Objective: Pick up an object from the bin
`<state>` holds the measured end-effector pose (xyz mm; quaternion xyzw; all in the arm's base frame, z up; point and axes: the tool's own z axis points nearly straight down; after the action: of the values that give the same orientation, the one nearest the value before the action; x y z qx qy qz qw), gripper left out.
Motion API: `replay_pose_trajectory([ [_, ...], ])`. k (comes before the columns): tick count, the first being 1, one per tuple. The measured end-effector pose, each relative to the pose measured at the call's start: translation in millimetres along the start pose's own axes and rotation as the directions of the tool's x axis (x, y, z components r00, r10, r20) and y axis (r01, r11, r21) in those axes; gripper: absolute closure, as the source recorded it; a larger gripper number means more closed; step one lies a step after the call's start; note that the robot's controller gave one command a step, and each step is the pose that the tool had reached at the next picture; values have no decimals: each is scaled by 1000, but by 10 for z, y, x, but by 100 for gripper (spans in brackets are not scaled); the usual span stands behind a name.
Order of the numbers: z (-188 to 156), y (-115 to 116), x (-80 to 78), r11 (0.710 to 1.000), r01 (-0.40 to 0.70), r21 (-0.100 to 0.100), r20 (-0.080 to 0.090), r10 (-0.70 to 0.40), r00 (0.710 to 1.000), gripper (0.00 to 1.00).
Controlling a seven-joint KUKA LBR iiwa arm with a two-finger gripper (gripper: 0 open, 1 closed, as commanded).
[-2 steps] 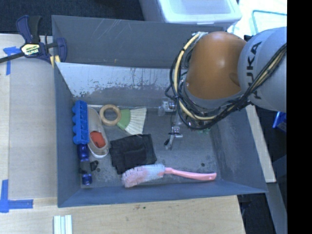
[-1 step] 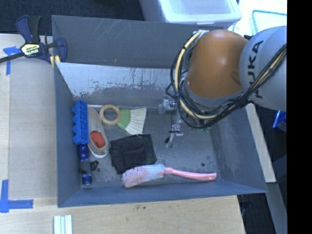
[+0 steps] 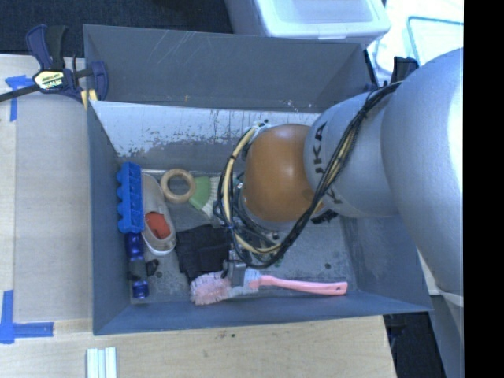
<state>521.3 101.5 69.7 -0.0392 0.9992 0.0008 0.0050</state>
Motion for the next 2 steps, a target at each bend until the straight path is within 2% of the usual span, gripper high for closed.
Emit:
replay_pose_trajectory([
  [1,-351,96,-10,998,-66,1,11,66,998,0],
  [2,-303,259,-60,994,-106,-1,13,107,994,0],
])
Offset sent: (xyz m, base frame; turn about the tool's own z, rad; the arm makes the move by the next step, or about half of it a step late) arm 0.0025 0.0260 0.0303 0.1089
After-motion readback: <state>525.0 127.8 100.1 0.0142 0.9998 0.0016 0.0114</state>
